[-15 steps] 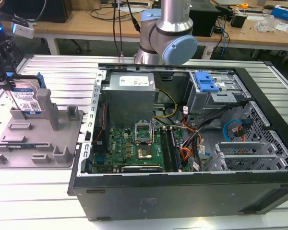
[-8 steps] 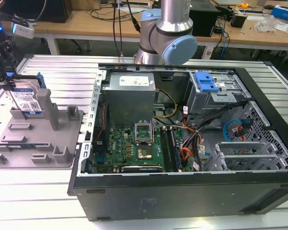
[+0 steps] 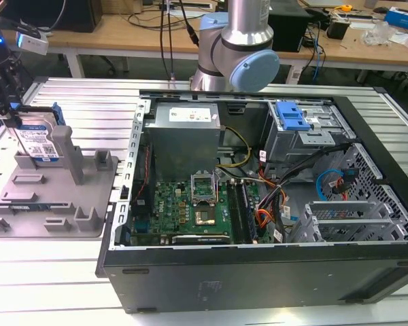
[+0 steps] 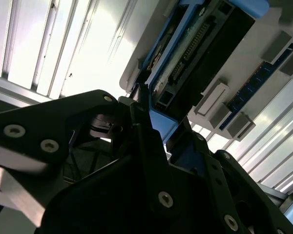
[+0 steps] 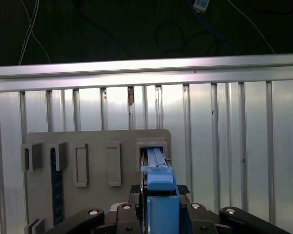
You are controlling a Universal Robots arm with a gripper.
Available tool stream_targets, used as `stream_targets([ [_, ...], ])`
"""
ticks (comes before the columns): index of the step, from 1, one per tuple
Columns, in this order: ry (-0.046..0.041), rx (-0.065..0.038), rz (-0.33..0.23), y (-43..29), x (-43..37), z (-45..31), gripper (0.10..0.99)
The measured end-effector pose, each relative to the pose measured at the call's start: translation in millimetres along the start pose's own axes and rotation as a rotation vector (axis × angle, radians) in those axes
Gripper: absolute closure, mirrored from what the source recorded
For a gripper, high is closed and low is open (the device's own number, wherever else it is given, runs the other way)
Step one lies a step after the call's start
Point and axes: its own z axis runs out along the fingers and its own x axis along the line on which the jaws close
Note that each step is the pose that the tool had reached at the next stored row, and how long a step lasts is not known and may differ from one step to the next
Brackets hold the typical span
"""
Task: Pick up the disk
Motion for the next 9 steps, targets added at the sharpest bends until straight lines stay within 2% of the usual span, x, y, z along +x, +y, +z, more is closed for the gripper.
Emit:
stream_targets([
  [9,0.0,0.0,0.0,0.0,0.0,0.1,0.718],
])
